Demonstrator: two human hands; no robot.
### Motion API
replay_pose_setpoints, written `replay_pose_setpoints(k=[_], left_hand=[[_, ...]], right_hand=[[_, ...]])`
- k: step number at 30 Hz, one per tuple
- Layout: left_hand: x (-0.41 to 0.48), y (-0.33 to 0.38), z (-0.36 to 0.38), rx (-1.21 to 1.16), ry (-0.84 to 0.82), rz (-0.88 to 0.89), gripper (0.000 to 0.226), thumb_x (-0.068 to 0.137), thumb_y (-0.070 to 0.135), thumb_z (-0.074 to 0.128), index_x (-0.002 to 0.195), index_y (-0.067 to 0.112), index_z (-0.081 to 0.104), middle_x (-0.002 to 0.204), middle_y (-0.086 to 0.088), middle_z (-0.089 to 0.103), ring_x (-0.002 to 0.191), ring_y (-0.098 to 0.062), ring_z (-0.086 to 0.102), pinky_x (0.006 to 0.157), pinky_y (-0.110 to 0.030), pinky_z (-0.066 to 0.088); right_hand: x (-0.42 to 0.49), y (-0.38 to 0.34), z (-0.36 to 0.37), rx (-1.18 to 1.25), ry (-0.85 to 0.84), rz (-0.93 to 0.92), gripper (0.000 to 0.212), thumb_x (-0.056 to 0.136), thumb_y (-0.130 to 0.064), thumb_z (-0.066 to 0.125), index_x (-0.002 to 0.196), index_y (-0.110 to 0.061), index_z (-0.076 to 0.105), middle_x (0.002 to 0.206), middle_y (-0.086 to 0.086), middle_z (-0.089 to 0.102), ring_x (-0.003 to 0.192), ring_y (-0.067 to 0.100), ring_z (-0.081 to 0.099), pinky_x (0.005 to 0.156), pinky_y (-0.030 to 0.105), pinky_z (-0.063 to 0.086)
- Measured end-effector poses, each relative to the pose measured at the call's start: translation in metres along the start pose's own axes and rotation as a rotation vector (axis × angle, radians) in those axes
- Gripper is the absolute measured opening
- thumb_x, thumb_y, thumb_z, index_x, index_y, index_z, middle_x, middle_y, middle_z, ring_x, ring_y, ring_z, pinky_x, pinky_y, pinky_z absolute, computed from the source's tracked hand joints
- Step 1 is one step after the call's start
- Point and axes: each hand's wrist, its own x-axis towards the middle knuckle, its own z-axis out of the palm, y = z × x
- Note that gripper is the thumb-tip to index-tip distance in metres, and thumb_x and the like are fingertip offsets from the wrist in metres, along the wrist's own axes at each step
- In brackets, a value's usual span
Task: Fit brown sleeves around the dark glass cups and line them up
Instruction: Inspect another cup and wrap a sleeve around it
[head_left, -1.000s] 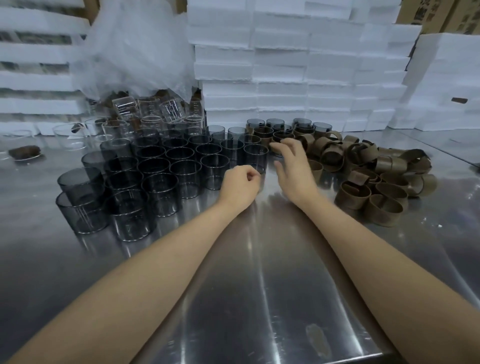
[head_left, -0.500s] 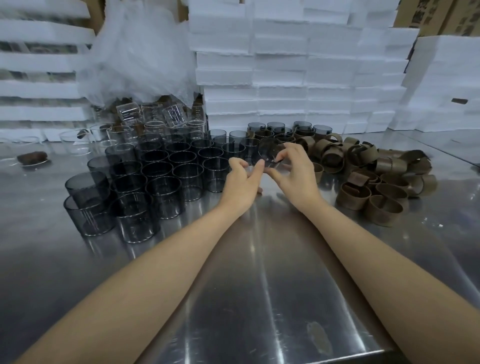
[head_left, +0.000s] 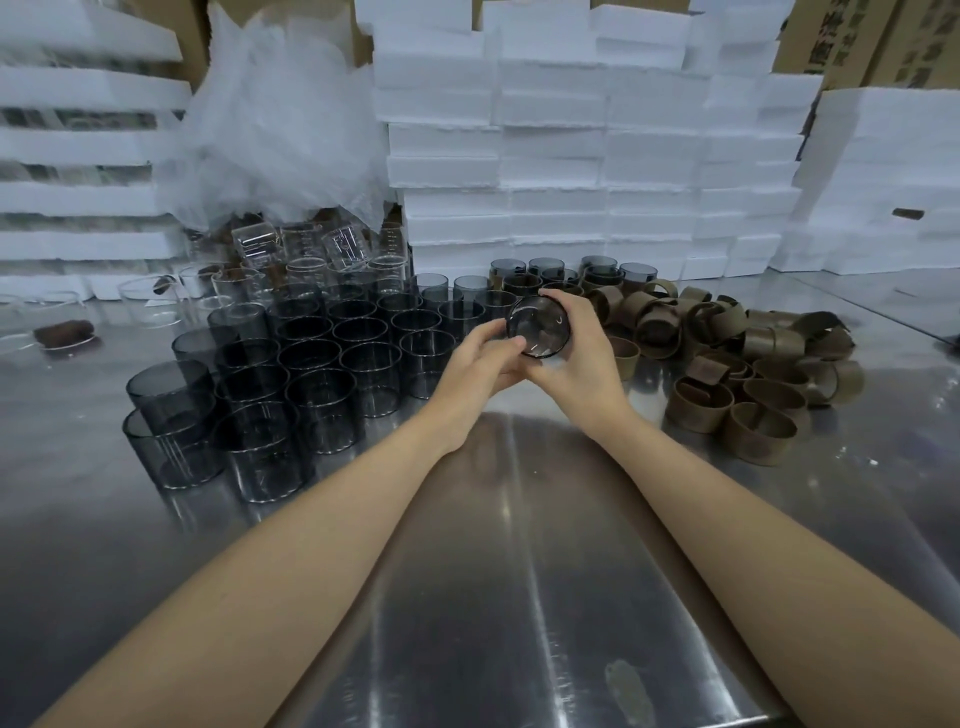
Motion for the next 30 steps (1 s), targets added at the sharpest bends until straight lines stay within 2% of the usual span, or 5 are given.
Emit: replay_pose_setpoints(k=[8,14,16,21,30], left_hand=[[-0.002,0.001,-0.001,0.047,0.009,0.028,0.024,0.100,0.021,0.051,0.113,0.007,0.064,0.103,-0.007,0.072,0.094,-0.022,0.069,0.086,-0.028,0.056],[-0.002,0.001,0.002,0.067,0.073,-0.022,0.028,0.102,0.035,0.046,0.110,0.011,0.058,0.110,-0.016,0.070,0.092,-0.024,0.072,0.087,-0.036,0.057],[-0.002,0.002,0.002,0.041,0.069,-0.037,0.038,0.101,0.039,0.047,0.117,0.006,0.053,0.112,-0.020,0.068,0.096,-0.030,0.071,0.090,-0.042,0.056],[-0.003,0.006,0.000,0.006,0.048,-0.100,0.045,0.100,0.041,0.050,0.121,0.001,0.051,0.106,-0.017,0.071,0.102,-0.035,0.069,0.095,-0.046,0.054],[-0.009,0.010,0.002,0.010,0.066,-0.118,0.061,0.090,0.038,0.065,0.126,-0.007,0.046,0.122,-0.029,0.061,0.111,-0.038,0.064,0.098,-0.050,0.052]], right_hand=[[0.000,-0.006,-0.004,0.027,-0.019,0.013,0.071,0.071,-0.013,0.083,0.131,-0.027,0.047,0.125,-0.007,0.055,0.115,-0.004,0.052,0.097,0.008,0.038],[-0.004,-0.008,-0.004,0.074,-0.132,0.031,0.069,0.072,-0.005,0.079,0.124,-0.035,0.044,0.109,-0.033,0.059,0.107,-0.005,0.059,0.089,0.010,0.045],[-0.002,-0.009,-0.006,0.063,-0.147,0.003,0.069,0.071,-0.003,0.080,0.122,-0.035,0.045,0.110,-0.028,0.060,0.105,-0.002,0.060,0.087,0.011,0.045],[-0.002,-0.009,-0.008,0.054,-0.188,-0.040,0.065,0.070,-0.002,0.082,0.126,-0.011,0.052,0.115,-0.003,0.064,0.107,0.008,0.062,0.095,0.025,0.050],[0.000,-0.015,-0.011,-0.012,-0.272,-0.132,0.058,0.072,-0.003,0.082,0.125,-0.006,0.056,0.122,0.002,0.059,0.114,0.015,0.059,0.099,0.029,0.048]])
